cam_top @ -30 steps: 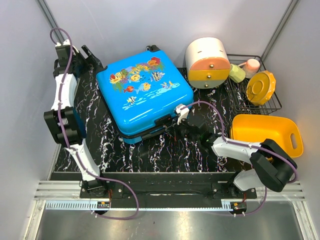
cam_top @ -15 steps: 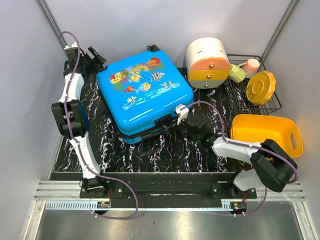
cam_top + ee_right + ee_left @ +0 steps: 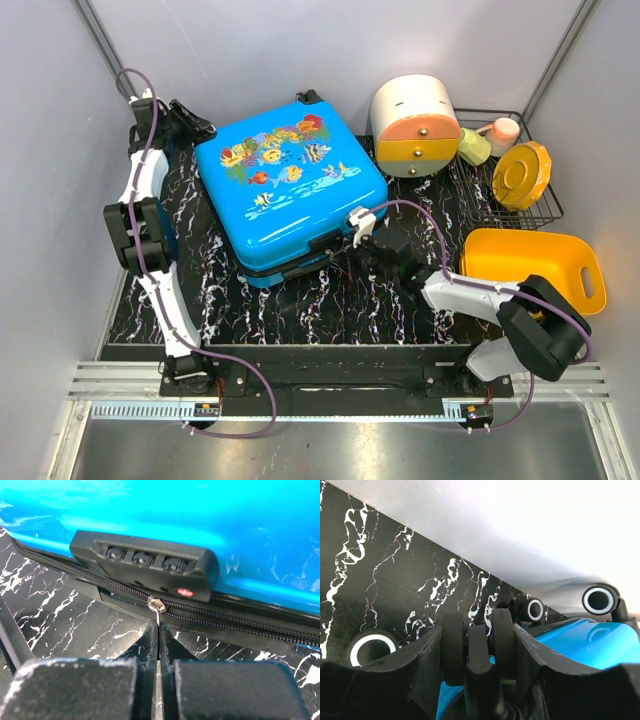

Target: Open, take out, and arrange the luggage

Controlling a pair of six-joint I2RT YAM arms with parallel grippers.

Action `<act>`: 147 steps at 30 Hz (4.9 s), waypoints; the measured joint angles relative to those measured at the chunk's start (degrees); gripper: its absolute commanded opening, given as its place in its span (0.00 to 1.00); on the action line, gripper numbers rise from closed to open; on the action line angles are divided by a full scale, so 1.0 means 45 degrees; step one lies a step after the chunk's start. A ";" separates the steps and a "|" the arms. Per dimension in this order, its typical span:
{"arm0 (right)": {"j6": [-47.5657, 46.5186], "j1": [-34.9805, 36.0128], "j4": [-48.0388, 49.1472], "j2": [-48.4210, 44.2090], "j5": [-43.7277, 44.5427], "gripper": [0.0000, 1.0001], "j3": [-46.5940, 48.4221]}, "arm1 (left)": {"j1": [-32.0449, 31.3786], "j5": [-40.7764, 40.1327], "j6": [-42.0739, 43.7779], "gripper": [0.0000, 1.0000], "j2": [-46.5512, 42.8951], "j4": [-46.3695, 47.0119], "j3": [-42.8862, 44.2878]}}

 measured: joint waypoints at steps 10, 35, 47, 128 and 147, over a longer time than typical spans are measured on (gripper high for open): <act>-0.0151 -0.1093 -0.0748 0.1817 -0.1035 0.00 0.2118 | 0.1758 -0.0107 -0.1209 0.00 -0.3929 0.2769 -0.6334; -0.2798 -0.4177 0.0301 0.5654 -0.4478 0.00 0.5508 | 0.1953 0.4367 1.5314 0.99 -1.3828 -0.7125 -0.9729; -0.2939 -0.4342 0.0427 0.5819 -0.5435 0.00 0.5557 | -0.5416 0.3128 2.1313 0.99 -1.4479 -0.8072 -1.1346; 0.2215 -0.3410 -0.1253 0.2871 -0.5989 0.00 0.3944 | -0.6897 0.1219 1.7078 0.75 -1.6956 -0.6353 -1.4421; -0.2487 -0.4206 -0.2798 0.2701 -0.6664 0.00 0.4532 | -0.7412 0.1127 1.5392 0.69 -1.4838 -0.4478 -1.4698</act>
